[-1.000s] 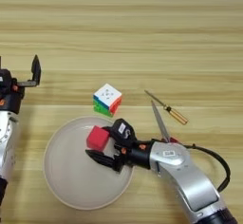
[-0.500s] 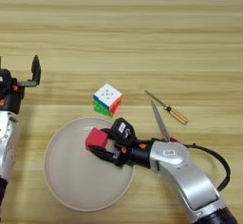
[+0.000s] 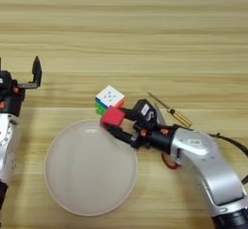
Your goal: Move the objects on the table
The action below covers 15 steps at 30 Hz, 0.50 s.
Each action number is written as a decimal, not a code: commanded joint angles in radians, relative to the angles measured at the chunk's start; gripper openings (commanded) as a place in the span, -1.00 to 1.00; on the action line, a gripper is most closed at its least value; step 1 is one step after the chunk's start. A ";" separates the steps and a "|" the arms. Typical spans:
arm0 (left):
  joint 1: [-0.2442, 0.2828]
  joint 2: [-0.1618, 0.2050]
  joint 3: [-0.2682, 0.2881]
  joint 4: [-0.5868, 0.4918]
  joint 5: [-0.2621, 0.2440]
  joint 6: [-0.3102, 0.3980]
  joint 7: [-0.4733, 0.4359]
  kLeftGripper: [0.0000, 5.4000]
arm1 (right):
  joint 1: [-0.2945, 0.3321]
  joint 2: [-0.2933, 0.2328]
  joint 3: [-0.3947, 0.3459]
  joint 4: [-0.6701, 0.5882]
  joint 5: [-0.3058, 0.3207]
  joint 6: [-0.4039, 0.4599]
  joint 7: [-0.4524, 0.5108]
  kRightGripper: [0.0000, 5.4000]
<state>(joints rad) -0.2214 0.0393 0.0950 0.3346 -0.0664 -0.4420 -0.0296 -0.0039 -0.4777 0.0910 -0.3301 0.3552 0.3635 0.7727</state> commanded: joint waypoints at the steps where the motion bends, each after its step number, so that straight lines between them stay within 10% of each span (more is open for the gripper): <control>1: -0.016 -0.002 -0.002 0.012 0.008 -0.004 0.003 1.00 | 0.004 -0.048 -0.115 -0.016 0.050 0.007 0.000 -0.12; 15: -0.022 0.004 0.004 0.026 0.004 -0.011 0.000 1.00 | -0.004 -0.029 -0.101 0.165 -0.026 -0.047 -0.029 -0.12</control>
<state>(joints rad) -0.2310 0.0404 0.0964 0.3565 -0.0668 -0.4450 -0.0303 0.0044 -0.5185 -0.0289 -0.1993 0.3542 0.3353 0.7511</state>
